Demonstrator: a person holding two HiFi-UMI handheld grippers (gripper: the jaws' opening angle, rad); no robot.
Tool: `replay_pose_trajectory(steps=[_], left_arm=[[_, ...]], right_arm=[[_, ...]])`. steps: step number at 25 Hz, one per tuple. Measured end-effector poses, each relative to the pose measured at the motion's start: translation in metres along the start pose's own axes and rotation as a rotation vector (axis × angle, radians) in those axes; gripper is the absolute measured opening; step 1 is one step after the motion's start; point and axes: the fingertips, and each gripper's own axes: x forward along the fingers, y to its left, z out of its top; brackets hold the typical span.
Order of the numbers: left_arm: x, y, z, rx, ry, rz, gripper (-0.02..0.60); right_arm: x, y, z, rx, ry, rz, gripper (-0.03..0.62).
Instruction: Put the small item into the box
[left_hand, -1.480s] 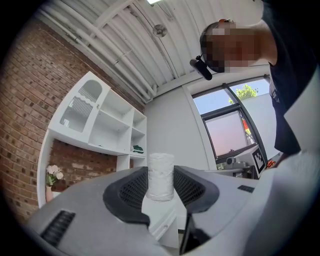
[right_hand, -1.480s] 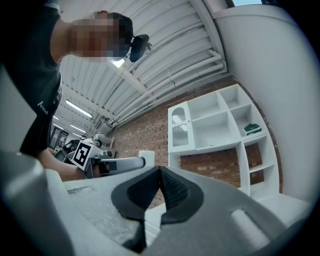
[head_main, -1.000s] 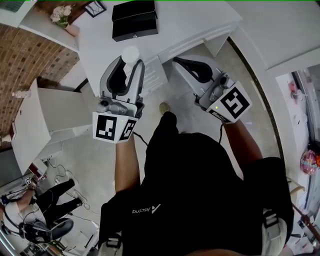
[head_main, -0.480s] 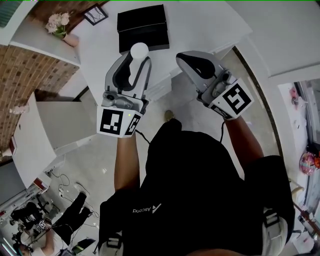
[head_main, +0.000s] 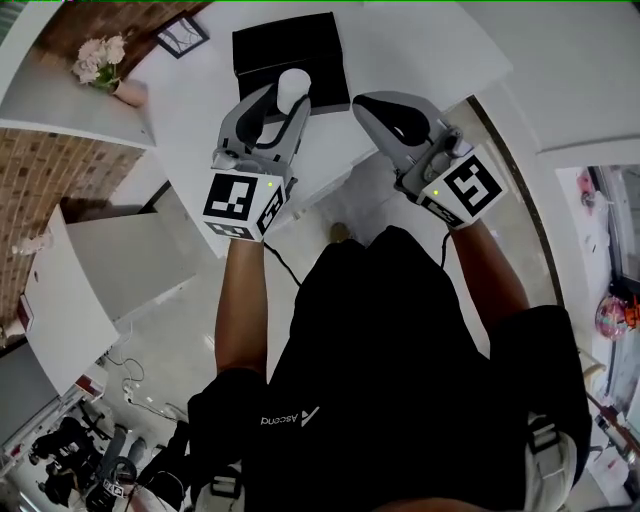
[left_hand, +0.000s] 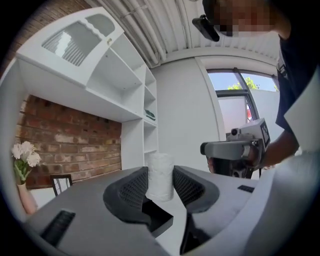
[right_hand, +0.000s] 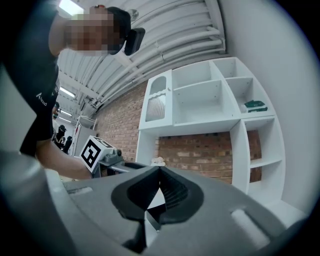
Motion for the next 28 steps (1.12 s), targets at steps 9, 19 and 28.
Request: replay_pose_trajectory(steps=[9,19,28], left_arm=[[0.051,0.032,-0.053,-0.002,0.248,-0.026,0.158],[0.093,0.059,-0.133,0.016,0.584,-0.024,0.158],[0.116,0.072,-0.194,0.016,0.834,-0.028,0.158]], right_arm=[[0.025,-0.049,-0.019,0.000,0.026,-0.001,0.002],[0.040,-0.096,-0.042,0.034,0.034,0.049,0.002],[0.042,-0.120,-0.055,0.074,0.043,0.058,0.002]])
